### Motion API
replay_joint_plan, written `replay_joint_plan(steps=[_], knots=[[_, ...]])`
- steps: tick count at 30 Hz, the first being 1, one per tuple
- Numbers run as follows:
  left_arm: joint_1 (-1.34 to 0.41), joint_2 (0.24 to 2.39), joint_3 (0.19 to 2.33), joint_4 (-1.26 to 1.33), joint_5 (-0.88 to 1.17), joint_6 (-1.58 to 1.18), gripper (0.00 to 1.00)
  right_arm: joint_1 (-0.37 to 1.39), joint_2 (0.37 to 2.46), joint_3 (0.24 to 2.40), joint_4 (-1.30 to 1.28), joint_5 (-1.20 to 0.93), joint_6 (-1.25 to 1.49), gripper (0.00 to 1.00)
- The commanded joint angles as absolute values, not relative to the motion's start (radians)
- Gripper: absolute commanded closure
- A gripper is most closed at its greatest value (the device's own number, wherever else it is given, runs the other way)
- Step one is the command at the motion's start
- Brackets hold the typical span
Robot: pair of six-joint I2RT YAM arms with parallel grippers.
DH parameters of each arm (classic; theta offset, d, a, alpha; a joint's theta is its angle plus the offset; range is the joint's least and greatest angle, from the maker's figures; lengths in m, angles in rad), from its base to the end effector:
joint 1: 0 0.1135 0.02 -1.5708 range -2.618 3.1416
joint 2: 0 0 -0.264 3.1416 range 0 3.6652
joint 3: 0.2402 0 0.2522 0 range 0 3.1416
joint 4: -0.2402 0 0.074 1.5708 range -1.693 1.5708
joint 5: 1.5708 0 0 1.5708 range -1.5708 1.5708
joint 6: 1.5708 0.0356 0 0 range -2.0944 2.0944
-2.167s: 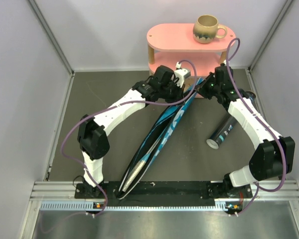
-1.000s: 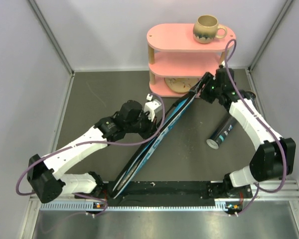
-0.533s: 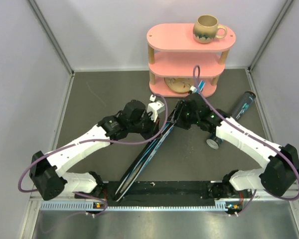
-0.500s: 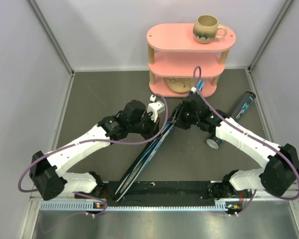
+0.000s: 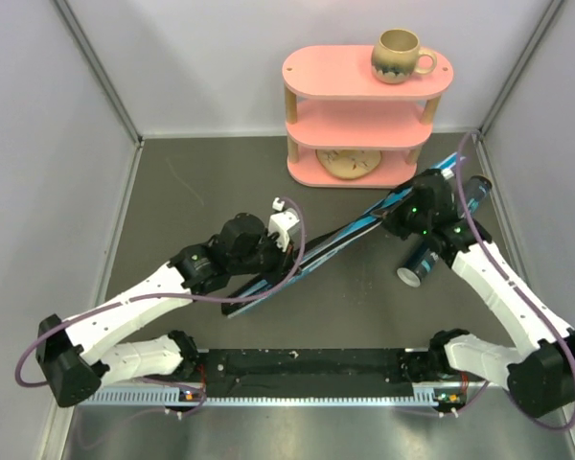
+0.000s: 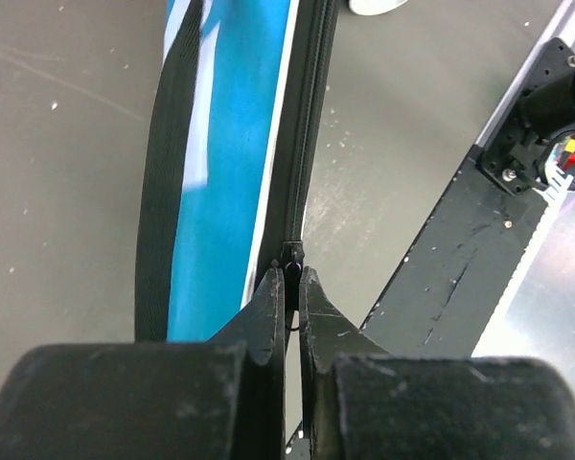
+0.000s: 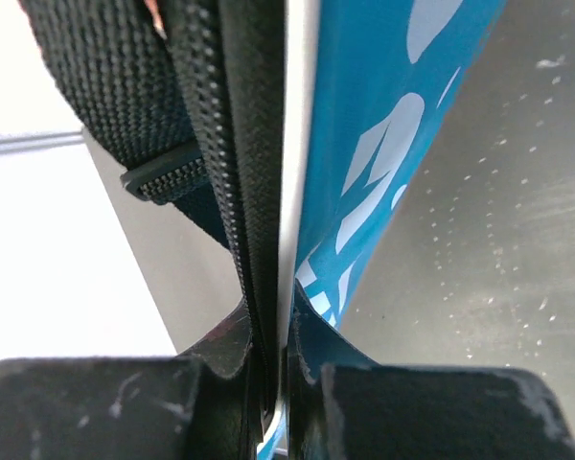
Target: Pack up the badminton gear
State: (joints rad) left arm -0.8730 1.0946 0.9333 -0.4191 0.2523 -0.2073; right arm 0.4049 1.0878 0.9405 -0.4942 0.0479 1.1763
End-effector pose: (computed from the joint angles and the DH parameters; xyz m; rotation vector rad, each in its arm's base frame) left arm 0.1481 -0.1905 0.3085 0.8863 2.0889 -0.8750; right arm 0.2178 0.0915 0.3051 0.9053 2.1549 0.7933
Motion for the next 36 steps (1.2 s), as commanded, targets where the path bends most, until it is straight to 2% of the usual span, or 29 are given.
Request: replay_joint_plan(steps=[1,5,11,14,25,33,34,35,36], knots=[[-0.882,0.977,0.856,-0.509,0.221,-0.23,1.0,0.23,1.144,1.032,-0.407,-0.036,1.088,1.0],[-0.882,0.867,0.743,-0.526,0.146,-0.294,1.0,0.147,1.236,1.103,-0.382,-0.208,0.967,1.0],[-0.882,0.73,0.618,-0.543,0.009,-0.438,1.0,0.04,1.376,1.172,-0.353,-0.348,0.871,1.0],[-0.887,0.69,0.611,-0.577,-0.102,-0.553,1.0,0.005,1.429,1.195,-0.351,-0.359,0.862,1.0],[-0.885,0.638,0.459,-0.63,-0.294,-0.859,1.0,-0.074,1.572,1.272,-0.33,-0.399,0.848,1.0],[-0.885,0.637,0.431,-0.592,-0.294,-0.917,1.0,-0.077,1.612,1.301,-0.305,-0.449,0.824,1.0],[-0.887,0.641,0.449,-0.609,-0.299,-0.902,0.97,-0.072,1.602,1.298,-0.299,-0.472,0.799,1.0],[-0.885,0.638,0.469,-0.612,-0.301,-0.884,0.72,-0.071,1.597,1.292,-0.287,-0.485,0.783,1.0],[-0.887,0.631,0.506,-0.611,-0.295,-0.861,0.61,-0.069,1.591,1.292,-0.294,-0.486,0.763,0.94]])
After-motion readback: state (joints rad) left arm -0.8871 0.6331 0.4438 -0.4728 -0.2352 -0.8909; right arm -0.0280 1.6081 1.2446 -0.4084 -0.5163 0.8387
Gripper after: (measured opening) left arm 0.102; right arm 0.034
